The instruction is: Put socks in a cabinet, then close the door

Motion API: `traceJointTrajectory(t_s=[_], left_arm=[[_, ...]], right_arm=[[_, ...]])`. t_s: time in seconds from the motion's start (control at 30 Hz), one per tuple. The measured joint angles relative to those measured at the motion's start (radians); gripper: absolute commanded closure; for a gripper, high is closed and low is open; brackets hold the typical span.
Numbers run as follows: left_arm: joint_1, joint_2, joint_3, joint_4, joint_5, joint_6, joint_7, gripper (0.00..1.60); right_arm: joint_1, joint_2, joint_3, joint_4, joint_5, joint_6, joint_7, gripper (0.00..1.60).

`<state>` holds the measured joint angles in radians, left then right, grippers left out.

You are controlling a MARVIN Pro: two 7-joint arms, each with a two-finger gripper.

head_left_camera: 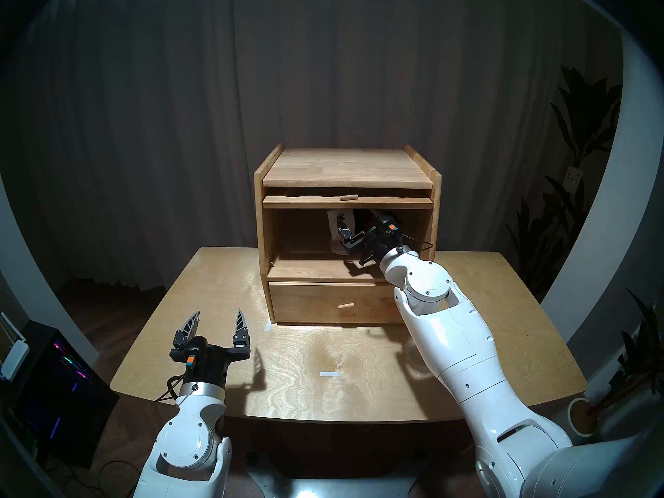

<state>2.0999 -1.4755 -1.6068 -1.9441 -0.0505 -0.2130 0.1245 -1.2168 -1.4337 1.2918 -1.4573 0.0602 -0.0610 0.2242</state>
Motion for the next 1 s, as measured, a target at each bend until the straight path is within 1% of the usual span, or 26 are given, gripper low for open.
traceJointTrajectory(t_s=[0.27,0.5,0.57,0.8,1.0], left_arm=[[-0.004,0.001,0.021,0.0,0.001,0.0,-0.009,0.0],[-0.005,0.002,0.037,0.0,0.001,0.0,-0.015,0.0],[-0.005,0.003,0.039,0.0,0.001,0.0,-0.017,0.0],[-0.002,0.004,0.046,0.0,0.001,0.0,-0.019,0.0],[0.001,0.005,0.045,0.0,0.001,0.0,-0.018,0.0]], right_arm=[[-0.06,0.039,0.004,-0.102,0.019,0.007,0.047,0.0],[-0.141,0.077,0.0,-0.193,0.041,0.039,0.094,0.0],[-0.159,0.084,-0.008,-0.211,0.046,0.046,0.107,0.0],[-0.252,0.117,-0.064,-0.296,0.069,0.07,0.176,0.0],[-0.291,0.135,-0.082,-0.363,0.09,0.061,0.216,0.0]])
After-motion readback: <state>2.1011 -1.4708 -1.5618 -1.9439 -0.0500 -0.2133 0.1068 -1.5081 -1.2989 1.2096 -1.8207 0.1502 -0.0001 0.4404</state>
